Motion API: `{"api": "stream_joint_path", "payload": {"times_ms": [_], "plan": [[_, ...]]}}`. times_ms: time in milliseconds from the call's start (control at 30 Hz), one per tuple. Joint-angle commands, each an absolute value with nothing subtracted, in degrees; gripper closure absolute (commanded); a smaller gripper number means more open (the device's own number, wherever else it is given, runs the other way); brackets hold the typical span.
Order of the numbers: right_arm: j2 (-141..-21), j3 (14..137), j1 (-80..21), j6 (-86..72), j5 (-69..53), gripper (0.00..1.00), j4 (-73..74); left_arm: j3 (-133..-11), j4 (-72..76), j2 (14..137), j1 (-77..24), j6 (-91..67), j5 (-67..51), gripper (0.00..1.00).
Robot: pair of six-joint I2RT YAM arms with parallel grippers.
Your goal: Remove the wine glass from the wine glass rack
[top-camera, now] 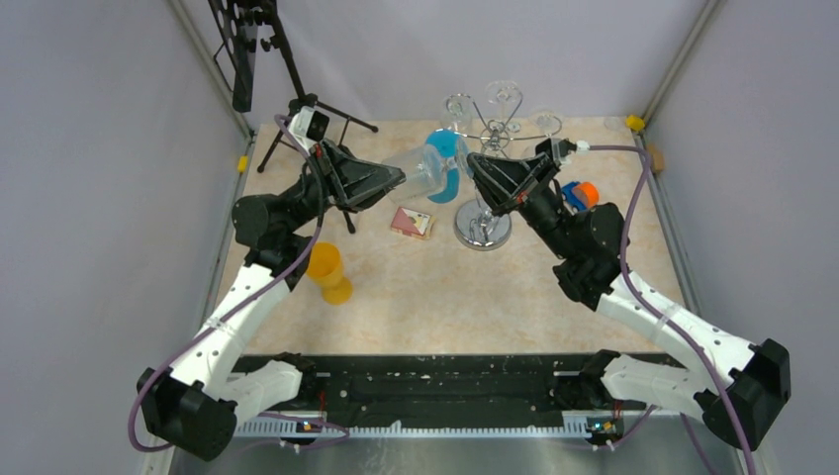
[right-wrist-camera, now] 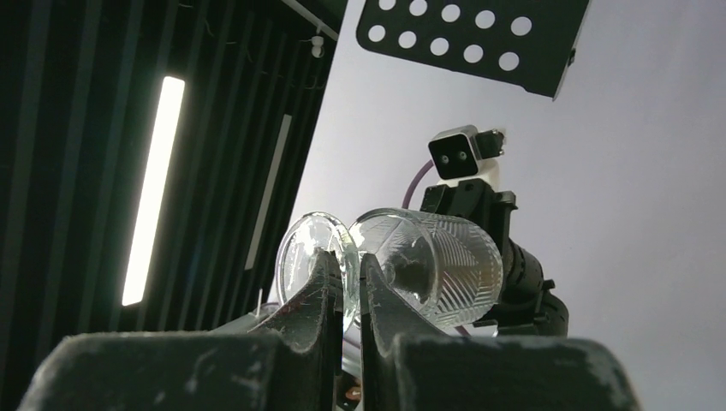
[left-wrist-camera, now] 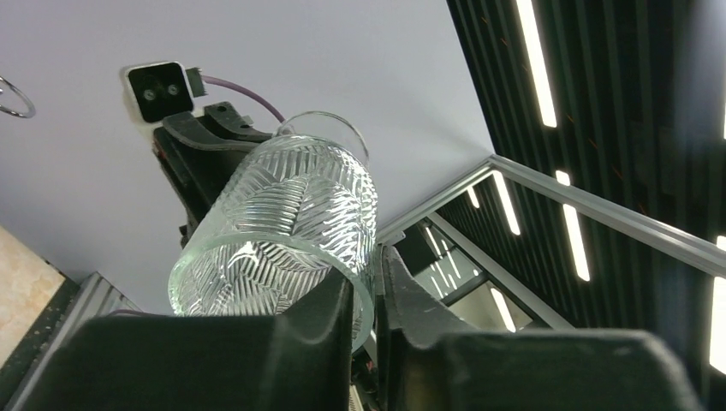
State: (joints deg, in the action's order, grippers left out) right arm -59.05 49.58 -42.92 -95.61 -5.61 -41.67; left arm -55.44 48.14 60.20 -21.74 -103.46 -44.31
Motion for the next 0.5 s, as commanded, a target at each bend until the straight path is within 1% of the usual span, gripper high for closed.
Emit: {"api": "stream_joint_path", "payload": {"times_ms": [0, 33, 133, 267, 300, 367, 467], "plan": [[-60.08, 48.34, -43.33, -92.99, -5.21, 1.00, -37.05, -59.32, 57.56, 59.63, -22.14, -104.42, -44.51, 0.99], [-59.94, 48.34, -43.33, -92.88, -5.07, 1.00, -36.47, -59.33, 57.52, 59.67, -22.15, -104.37, -44.49, 1.00], [-59.42, 48.51, -43.33, -92.35, -4.50, 0.99, -34.11, -59.24, 57.29, 59.63, -22.14, -103.73, -44.37, 1.00], [-58.27, 48.55, -43.33, -91.85, -3.66, 0.81, -31.34, -60.30, 54.19, 59.22, -22.06, -100.76, -44.29, 1.00], [-57.93, 48.41, -43.31, -91.74, -3.38, 0.76, -30.85, -60.95, 52.06, 58.93, -22.03, -99.36, -44.25, 1.00], [-56.92, 48.18, -43.32, -91.17, -2.46, 0.61, -29.67, -62.84, 47.15, 58.09, -21.99, -95.40, -44.28, 1.00], [-55.28, 48.32, -43.33, -89.31, -0.58, 0.46, -26.26, -66.01, 36.82, 56.59, -21.95, -86.95, -43.85, 1.00]]}}
